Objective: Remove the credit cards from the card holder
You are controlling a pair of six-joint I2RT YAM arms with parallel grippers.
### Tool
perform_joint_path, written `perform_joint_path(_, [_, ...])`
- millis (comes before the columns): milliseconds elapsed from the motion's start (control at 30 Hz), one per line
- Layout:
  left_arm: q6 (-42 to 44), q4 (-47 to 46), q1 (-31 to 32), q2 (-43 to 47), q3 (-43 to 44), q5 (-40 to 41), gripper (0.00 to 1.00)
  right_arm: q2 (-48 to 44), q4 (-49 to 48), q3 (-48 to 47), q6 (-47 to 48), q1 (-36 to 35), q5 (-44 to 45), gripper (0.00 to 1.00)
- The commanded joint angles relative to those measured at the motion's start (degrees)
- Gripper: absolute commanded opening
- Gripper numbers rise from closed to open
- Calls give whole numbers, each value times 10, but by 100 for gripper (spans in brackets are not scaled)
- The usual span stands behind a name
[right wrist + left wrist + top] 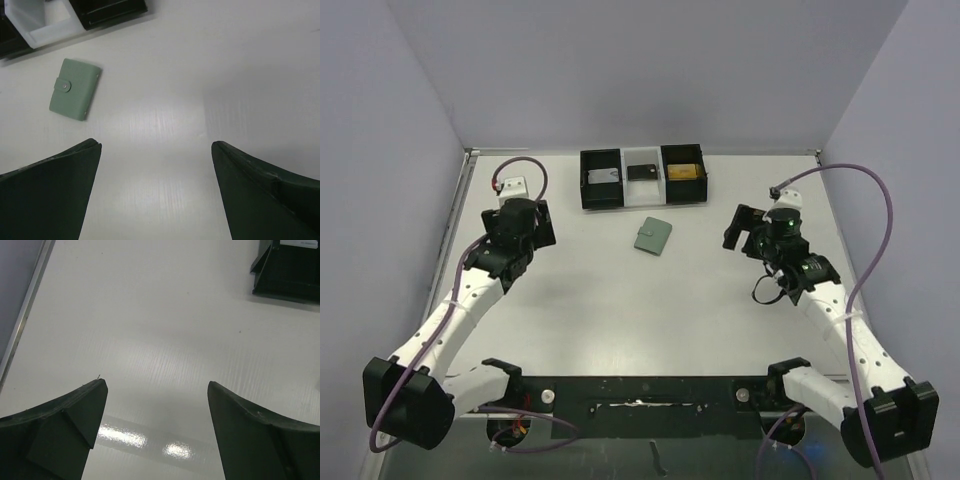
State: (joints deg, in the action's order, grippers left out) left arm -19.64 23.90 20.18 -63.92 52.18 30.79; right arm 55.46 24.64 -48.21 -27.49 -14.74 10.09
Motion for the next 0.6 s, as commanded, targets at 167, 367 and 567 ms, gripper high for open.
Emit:
perform_joint_path(167, [2,-17,-143,-27,4,-216,88,198,-47,-67,-92,-79,-95,99])
perform_joint_path(367, [-11,-59,-201,16,-42,-282,97,347,-38,-171,-106,-135,-78,96])
perform_joint_path(567, [-9,-76,-219,58,-82,-320,98,473,10,-300,-135,-153,-38,98])
